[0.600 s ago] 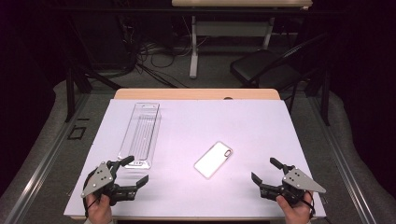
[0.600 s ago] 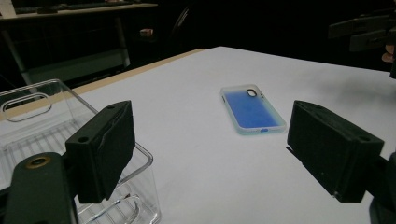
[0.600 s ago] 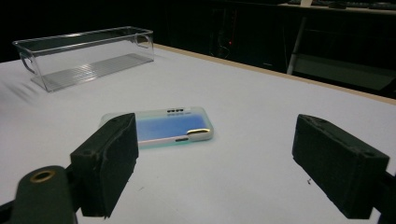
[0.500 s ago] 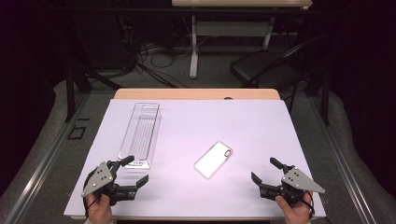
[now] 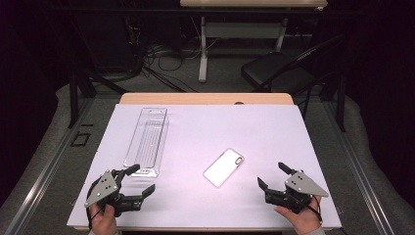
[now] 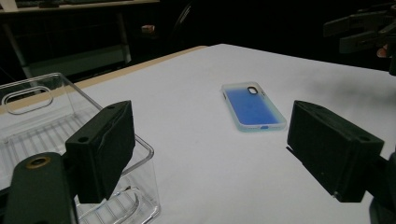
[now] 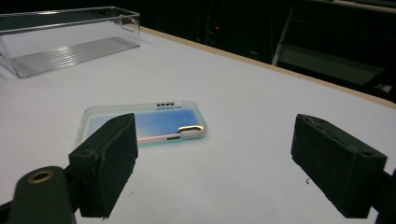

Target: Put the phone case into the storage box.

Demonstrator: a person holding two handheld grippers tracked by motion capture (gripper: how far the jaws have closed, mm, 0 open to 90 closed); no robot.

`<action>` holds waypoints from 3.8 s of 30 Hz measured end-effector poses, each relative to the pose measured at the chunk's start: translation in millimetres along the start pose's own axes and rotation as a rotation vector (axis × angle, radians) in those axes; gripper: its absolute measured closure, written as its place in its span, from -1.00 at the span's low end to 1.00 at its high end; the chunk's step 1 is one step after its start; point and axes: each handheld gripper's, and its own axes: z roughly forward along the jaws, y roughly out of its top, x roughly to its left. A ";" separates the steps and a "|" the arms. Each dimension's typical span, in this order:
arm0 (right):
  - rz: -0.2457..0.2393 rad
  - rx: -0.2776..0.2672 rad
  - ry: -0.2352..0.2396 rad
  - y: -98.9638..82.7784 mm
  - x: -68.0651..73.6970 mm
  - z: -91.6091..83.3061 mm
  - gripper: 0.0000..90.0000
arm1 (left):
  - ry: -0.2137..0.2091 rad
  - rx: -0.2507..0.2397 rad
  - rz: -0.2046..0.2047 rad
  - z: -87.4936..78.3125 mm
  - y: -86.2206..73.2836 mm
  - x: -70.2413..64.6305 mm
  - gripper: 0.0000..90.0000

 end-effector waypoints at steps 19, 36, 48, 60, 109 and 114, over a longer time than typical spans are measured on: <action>-0.025 0.071 0.022 18.9 -3.4 16.2 -0.44 | 0.011 0.013 -0.009 0.8 -0.5 1.3 -0.66; -0.077 0.217 0.106 52.2 -5.2 57.0 -0.18 | 0.016 0.022 -0.017 1.0 -1.8 2.6 -0.66; -0.145 0.308 0.164 65.9 -9.2 77.9 0.03 | 0.011 0.025 -0.017 1.5 -2.1 2.7 -0.66; -0.207 0.374 0.241 75.3 -8.3 98.1 0.04 | 0.009 0.030 -0.017 1.7 -2.1 2.4 -0.66; -0.209 0.771 0.255 96.4 -5.0 185.4 0.34 | -0.008 0.053 -0.020 4.5 -4.6 3.9 -0.66; -0.223 0.822 0.241 88.9 -2.9 193.2 0.47 | -0.007 0.056 -0.023 4.9 -5.1 4.2 -0.66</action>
